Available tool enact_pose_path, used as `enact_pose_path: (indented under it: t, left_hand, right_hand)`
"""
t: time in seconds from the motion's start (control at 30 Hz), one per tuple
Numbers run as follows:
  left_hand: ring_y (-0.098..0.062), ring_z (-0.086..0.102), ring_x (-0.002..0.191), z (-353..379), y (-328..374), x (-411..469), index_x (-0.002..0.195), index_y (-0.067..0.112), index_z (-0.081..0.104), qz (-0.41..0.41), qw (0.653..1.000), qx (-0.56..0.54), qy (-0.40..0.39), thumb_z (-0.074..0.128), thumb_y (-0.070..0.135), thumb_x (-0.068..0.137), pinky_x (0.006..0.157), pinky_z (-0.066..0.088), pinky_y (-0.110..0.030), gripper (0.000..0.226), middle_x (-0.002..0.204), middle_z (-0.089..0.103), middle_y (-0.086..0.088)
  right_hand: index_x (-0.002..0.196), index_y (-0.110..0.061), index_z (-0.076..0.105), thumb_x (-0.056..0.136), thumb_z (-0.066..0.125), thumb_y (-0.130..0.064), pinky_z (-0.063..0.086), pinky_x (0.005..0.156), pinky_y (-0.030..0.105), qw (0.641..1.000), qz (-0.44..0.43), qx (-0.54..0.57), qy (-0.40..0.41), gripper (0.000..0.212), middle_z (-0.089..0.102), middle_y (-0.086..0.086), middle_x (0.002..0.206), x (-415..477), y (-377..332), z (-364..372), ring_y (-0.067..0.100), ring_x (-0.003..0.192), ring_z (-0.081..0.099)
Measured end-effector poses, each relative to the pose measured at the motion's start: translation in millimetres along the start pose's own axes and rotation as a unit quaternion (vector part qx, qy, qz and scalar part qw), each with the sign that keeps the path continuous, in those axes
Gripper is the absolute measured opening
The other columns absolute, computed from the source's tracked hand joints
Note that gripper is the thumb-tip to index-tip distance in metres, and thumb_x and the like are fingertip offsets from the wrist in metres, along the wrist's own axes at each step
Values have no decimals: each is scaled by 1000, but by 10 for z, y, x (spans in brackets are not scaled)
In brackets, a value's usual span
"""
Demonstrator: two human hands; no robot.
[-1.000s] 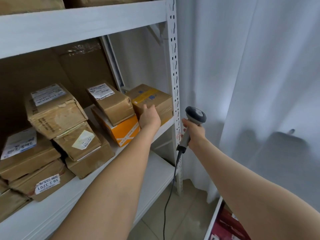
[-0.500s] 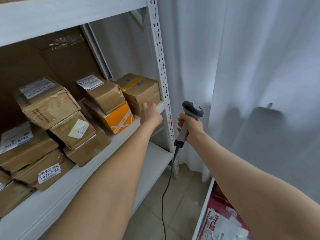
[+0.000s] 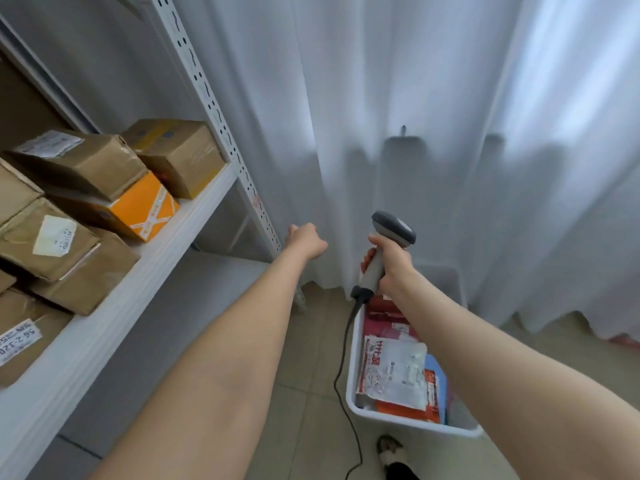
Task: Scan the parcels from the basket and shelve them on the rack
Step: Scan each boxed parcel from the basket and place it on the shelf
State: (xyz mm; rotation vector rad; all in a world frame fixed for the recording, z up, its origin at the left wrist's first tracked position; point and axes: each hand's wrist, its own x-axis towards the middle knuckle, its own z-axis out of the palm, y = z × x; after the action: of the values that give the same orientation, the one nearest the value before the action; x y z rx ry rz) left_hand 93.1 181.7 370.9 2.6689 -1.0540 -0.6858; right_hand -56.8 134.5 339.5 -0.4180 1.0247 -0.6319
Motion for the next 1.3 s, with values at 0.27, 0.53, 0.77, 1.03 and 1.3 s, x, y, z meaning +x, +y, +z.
enact_pose_path:
  t: [0.27, 0.53, 0.77, 1.03, 1.3]
  left_hand:
    - [-36, 44, 125, 971, 484, -176, 136, 7, 44, 39, 996, 16, -84, 53, 18, 91, 107, 37, -38, 47, 143, 29, -19]
    - [-33, 44, 126, 1946, 889, -90, 143, 11, 38, 44, 988, 36, -145, 53, 17, 90, 105, 39, -37, 56, 144, 30, -18]
    - [-32, 43, 127, 2806, 1125, 140, 141, 10, 40, 22, 983, 35, -179, 57, 15, 89, 107, 37, -36, 55, 144, 32, -18]
    - [-34, 49, 121, 3841, 846, 626, 143, 10, 37, -17, 973, 48, -224, 50, 11, 91, 100, 45, -42, 53, 146, 28, -16]
    - [-34, 47, 123, 4899, 336, 1538, 143, 8, 36, -42, 971, 39, -231, 51, 15, 89, 101, 44, -41, 56, 145, 31, -17]
  right_hand:
    - [79, -11, 59, 83, 71, -14, 45, 48, 25, 993, 13, 64, 93, 13, 51, 0, 52, 105, 54, -1121, 12, 42, 48]
    - [74, -10, 58, 86, 69, -13, 46, 52, 26, 984, 42, 71, 155, 17, 50, -1, 49, 531, 30, -2046, 12, 43, 47]
    - [80, -10, 61, 86, 70, -14, 47, 55, 26, 979, 90, 68, 168, 12, 52, -1, 49, 1039, 42, -2675, 12, 48, 48]
    - [76, -11, 57, 89, 68, -21, 49, 58, 27, 968, 150, 63, 189, 20, 49, -1, 51, 1903, 474, -3154, 12, 50, 47]
    - [77, -12, 56, 89, 69, -28, 49, 67, 29, 967, 161, 58, 187, 24, 49, 1, 60, 3237, 999, -3455, 13, 53, 48]
